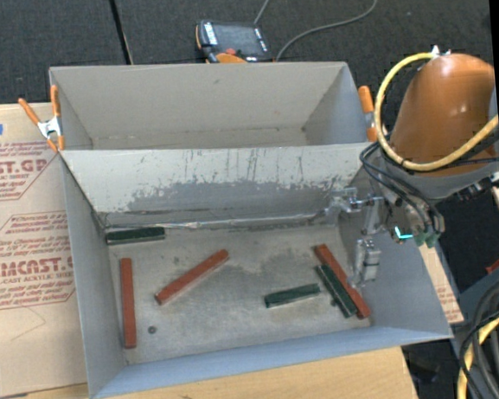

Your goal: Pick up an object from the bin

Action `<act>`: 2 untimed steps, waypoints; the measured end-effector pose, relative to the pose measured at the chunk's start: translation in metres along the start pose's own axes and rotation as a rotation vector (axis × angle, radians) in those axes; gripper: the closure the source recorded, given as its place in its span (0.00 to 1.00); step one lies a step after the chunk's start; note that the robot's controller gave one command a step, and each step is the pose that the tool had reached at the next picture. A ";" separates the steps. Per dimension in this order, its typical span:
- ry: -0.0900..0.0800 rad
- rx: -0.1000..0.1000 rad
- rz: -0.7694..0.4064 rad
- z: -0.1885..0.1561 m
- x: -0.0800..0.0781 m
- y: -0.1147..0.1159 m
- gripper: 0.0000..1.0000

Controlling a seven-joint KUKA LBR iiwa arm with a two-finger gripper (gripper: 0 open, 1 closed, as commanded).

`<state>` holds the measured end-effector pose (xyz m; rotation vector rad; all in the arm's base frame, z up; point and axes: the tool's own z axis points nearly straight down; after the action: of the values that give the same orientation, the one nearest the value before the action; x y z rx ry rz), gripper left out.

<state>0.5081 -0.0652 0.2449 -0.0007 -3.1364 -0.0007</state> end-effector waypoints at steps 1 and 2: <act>0.002 -0.001 -0.176 0.156 0.004 -0.025 0.00; -0.007 0.001 -0.828 0.169 -0.039 0.027 0.00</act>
Offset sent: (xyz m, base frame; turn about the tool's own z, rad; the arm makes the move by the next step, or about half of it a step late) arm -0.0027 -0.0257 -0.1514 -0.1756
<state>0.5465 -0.0379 0.0762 1.2643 -2.8788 -0.0024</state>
